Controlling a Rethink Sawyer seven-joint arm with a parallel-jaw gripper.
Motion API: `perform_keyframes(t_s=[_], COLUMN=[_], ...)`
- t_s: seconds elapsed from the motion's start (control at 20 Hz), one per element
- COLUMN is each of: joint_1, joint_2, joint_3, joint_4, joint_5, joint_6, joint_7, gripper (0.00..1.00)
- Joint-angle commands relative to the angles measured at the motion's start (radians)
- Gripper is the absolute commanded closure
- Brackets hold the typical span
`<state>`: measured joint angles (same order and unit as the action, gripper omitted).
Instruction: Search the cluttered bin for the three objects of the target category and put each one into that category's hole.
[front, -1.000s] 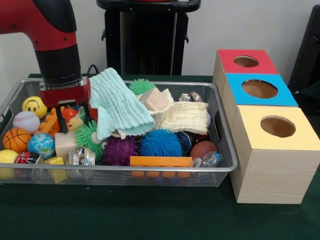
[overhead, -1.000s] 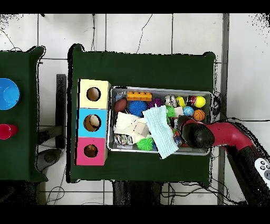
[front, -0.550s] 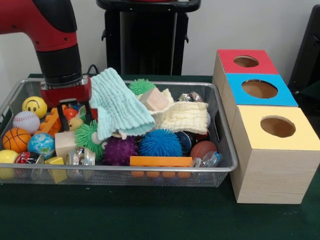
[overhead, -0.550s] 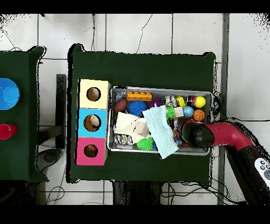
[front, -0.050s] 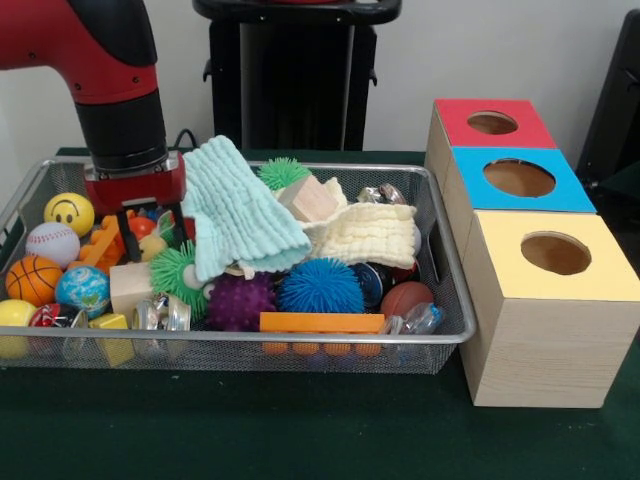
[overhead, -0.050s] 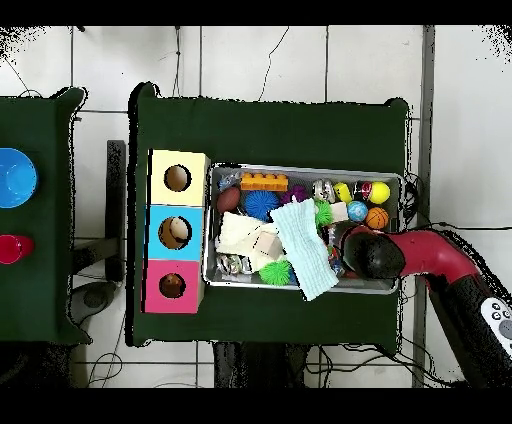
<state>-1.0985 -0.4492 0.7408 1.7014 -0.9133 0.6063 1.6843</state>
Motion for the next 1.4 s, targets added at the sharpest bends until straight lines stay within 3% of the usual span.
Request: perform_keyframes(t_s=[0.05,0.9,1.4], joint_1=[0.025,0.062,0.109], joint_2=[0.038,0.033,-0.004], joint_3=[-0.024,-0.075,-0.146], joint_4=[-0.090,-0.144,-0.156], joint_5=[-0.047,-0.078,-0.108], joint_6=[0.095,0.118,0.087], joint_7=[-0.295,-0.275,-0.182], gripper=[0.00,0.00,0.00])
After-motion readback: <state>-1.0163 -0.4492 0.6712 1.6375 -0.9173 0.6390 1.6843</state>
